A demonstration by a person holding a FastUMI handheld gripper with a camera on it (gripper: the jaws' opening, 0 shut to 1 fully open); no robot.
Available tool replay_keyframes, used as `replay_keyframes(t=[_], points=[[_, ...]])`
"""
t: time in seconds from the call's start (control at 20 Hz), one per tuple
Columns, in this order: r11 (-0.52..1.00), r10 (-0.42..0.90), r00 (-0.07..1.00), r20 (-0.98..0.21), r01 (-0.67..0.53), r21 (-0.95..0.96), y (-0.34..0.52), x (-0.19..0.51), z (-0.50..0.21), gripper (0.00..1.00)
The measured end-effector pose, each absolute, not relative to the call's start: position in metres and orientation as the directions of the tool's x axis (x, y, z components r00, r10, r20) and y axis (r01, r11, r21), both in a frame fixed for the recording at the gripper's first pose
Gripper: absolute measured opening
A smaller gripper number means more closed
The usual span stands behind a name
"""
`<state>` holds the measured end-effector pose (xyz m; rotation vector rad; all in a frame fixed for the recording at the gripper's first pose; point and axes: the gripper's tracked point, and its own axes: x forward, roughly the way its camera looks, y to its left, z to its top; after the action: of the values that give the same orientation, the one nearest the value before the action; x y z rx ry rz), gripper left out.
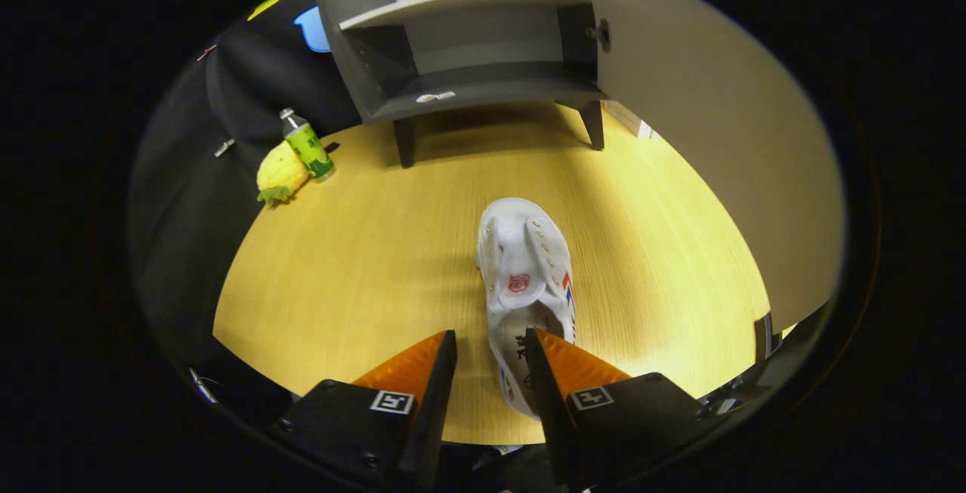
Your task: Open the shoe cabinet door, grab the shoes and put them into the shoe cabinet, then close the shoe cabinet door.
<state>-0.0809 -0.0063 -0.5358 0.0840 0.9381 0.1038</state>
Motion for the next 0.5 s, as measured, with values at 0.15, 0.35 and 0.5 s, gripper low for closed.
replay_keyframes(t=[0.15, 0.35, 0.5], points=[[0.99, 0.133, 0.616, -0.776, -0.048, 0.132, 0.004, -0.068, -0.551, 0.59], [0.992, 0.127, 0.671, -0.73, -0.066, 0.112, 0.014, -0.044, -0.567, 0.59], [0.997, 0.068, 0.728, -0.682, -0.03, 0.067, 0.003, -0.022, -0.573, 0.46]])
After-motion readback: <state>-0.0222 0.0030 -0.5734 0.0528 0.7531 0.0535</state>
